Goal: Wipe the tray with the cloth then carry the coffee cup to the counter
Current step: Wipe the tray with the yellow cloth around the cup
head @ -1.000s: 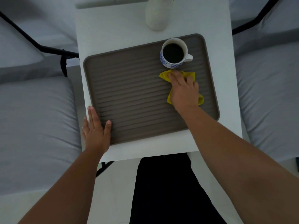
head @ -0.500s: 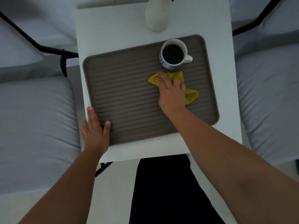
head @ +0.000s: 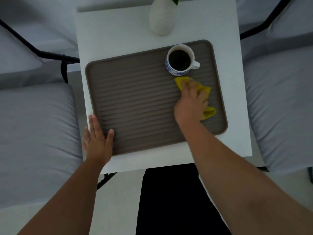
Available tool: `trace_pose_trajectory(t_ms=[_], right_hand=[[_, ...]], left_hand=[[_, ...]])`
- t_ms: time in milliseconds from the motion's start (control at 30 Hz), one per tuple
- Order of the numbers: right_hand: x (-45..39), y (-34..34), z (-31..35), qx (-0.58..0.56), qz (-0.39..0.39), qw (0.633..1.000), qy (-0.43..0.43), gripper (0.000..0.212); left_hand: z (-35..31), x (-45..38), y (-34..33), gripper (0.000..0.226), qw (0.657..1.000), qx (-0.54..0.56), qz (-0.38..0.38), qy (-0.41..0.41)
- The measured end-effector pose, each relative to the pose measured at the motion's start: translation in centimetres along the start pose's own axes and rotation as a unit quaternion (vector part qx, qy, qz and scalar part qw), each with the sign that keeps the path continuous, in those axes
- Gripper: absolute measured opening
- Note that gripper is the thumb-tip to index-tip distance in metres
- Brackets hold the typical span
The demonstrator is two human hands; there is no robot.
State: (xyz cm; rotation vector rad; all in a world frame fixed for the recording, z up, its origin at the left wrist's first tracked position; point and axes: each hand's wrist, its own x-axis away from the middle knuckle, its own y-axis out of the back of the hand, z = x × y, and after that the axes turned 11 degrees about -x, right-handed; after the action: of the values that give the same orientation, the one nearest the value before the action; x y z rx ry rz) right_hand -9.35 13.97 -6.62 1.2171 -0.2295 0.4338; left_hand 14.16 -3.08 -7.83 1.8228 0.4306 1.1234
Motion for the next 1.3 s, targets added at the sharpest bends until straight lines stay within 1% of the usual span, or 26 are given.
trace_pose_trajectory(t_ms=[100,200,233,300,367,400,433,500,600,667,733,767,800,833,900,967,1033,1100,1133,1167,1200,1267,1300], right_hand=[[3.1,-2.9,3.1,0.036,0.045,0.991,0.117,0.065],[5.8,-5.4,5.4,0.056,0.100,0.968,0.222,0.066],[6.3,-5.8,5.6,0.060,0.107,0.960,0.251,0.064],[6.4,-5.7,5.0,0.067,0.104,0.945,0.302,0.061],[5.4,-4.9,3.0,0.083,0.100,0.927,0.351,0.062],[4.7,-4.3,1.6,0.092,0.093,0.924,0.361,0.063],[3.6,-3.6,-0.1,0.097,0.078,0.927,0.353,0.063],[1.6,-2.1,-4.0,0.091,0.029,0.952,0.292,0.064],[1.0,0.1,-7.7,0.040,-0.025,0.992,0.118,0.063],[1.9,0.0,-6.6,0.005,-0.046,0.999,0.017,0.064],[3.3,-1.2,-3.9,-0.014,-0.054,0.998,-0.035,0.066],[4.1,-2.3,-2.3,-0.027,-0.039,0.998,-0.048,0.068],[5.1,-3.3,-0.6,-0.036,-0.020,0.998,-0.048,0.069],[6.3,-4.3,1.1,-0.040,0.000,0.999,-0.029,0.070],[9.0,-6.4,4.2,-0.028,0.048,0.997,0.059,0.073],[11.2,-7.9,6.2,-0.027,0.119,0.979,0.162,0.073],[11.6,-8.6,6.2,-0.031,0.124,0.960,0.250,0.073],[10.2,-8.1,4.7,-0.003,0.124,0.942,0.313,0.075],[9.2,-7.6,3.6,0.009,0.111,0.936,0.334,0.078],[8.0,-6.9,2.3,0.020,0.096,0.937,0.336,0.080],[6.6,-6.0,1.0,0.028,0.075,0.944,0.320,0.082],[4.1,-4.1,-1.4,0.032,0.022,0.969,0.244,0.077],[3.4,-3.2,-2.1,0.017,-0.001,0.983,0.183,0.070]], left_hand=[[-0.1,-0.1,0.3,0.073,1.000,0.000,0.014,0.009],[-0.3,0.0,0.6,0.072,1.000,0.008,0.013,0.010],[-0.3,0.0,0.6,0.072,1.000,0.010,0.013,0.010],[-0.4,0.1,0.6,0.071,1.000,0.013,0.013,0.012],[-0.4,0.0,0.5,0.069,1.000,0.019,0.011,0.017],[-0.4,0.0,0.5,0.068,0.999,0.024,0.012,0.019],[-0.4,0.0,0.5,0.067,0.999,0.028,0.013,0.020],[-0.4,0.0,0.4,0.066,0.999,0.038,0.014,0.023],[-0.4,0.1,0.3,0.065,0.999,0.047,0.009,0.020],[-0.5,0.1,0.3,0.066,0.999,0.044,0.007,0.019],[-0.6,0.1,0.4,0.066,0.999,0.043,0.011,0.020],[-0.6,0.1,0.4,0.067,0.999,0.043,0.012,0.020],[-0.5,0.1,0.4,0.067,0.999,0.043,0.011,0.019],[-0.5,0.1,0.4,0.067,0.999,0.043,0.008,0.015],[-0.4,0.0,0.4,0.067,0.999,0.043,0.008,0.014],[-0.4,-0.1,0.4,0.066,0.999,0.048,0.018,0.019],[-0.2,0.0,0.5,0.062,0.998,0.060,0.025,0.014],[0.2,-0.2,0.6,0.056,0.996,0.080,0.025,-0.001],[0.4,-0.3,0.5,0.055,0.996,0.085,0.025,-0.008],[0.5,-0.3,0.6,0.054,0.996,0.083,0.026,-0.016],[0.5,-0.3,0.5,0.053,0.996,0.080,0.026,-0.020],[0.4,-0.2,0.4,0.054,0.996,0.084,0.024,-0.015],[0.4,-0.2,0.4,0.055,0.996,0.088,0.023,-0.012]])
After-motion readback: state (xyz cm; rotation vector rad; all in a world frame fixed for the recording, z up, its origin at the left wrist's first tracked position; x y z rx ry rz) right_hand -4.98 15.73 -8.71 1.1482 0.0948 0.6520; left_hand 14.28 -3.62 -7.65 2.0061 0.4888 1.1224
